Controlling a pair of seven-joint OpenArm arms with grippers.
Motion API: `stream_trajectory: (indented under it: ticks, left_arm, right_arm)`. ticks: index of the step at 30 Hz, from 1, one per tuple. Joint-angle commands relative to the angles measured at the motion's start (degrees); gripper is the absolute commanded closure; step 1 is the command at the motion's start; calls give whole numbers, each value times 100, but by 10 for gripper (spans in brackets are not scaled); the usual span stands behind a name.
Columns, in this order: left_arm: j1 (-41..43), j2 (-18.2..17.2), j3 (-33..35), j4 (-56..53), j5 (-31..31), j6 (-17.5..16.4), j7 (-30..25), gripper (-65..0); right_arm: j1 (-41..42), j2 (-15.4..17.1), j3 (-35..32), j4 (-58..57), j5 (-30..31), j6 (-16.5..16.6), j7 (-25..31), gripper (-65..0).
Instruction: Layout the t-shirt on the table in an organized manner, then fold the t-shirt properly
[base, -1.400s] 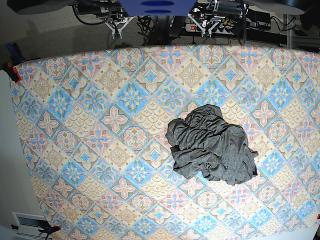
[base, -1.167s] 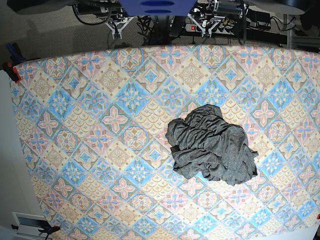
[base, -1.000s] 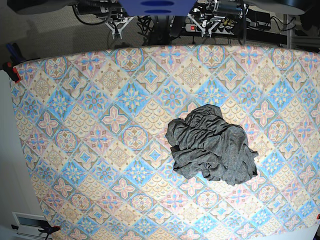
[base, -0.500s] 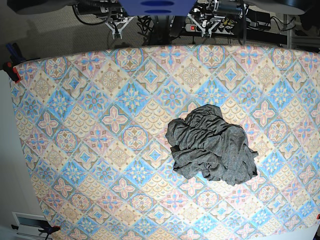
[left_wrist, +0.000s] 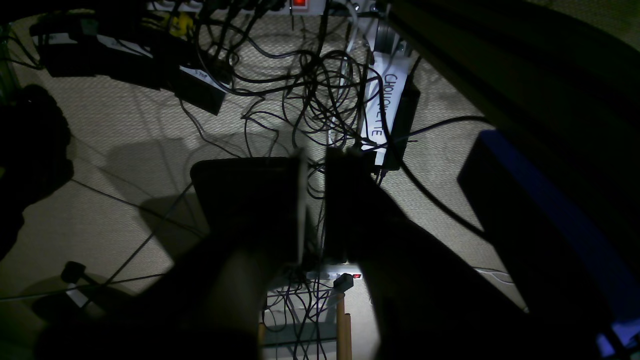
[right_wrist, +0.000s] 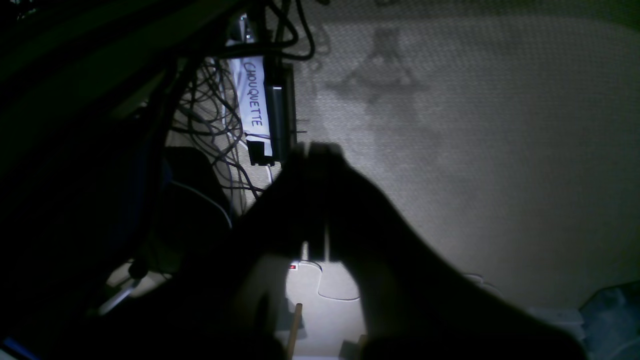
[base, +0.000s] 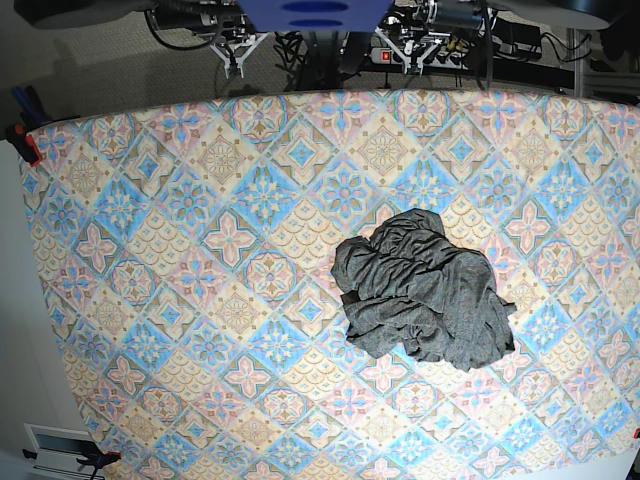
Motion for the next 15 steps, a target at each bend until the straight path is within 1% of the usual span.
stream_trajectory:
  ticks: [1,3,5,8,12,15]
  left_arm:
    - [-10,23,-10,10,-19,25,-5,-71]
    - [8,-12,-10,10,-19,25,-85,-71]
    - [43,-21,-10,10,-19,25,-375,-71]
    - [298,-56,-10,1,-19,25,-973,-71]
    - [614,-170,-10,1,-10,25,-1764,-71]
    - [799,-179,-10,-7,-19,25,-2370,-72]
  right_arm:
    - [-25,30,10,-12,3,1,54,0]
    - [-51,30,19,-12,12,1,361,0]
    - [-148,91,19,-47,21,1,722,0]
    - [-359,109,19,-47,21,-8,1205,0]
    - [-588,118,36,-47,30,-8,1601,0]
    - [-799,118,353,-47,214,-8,1882,0]
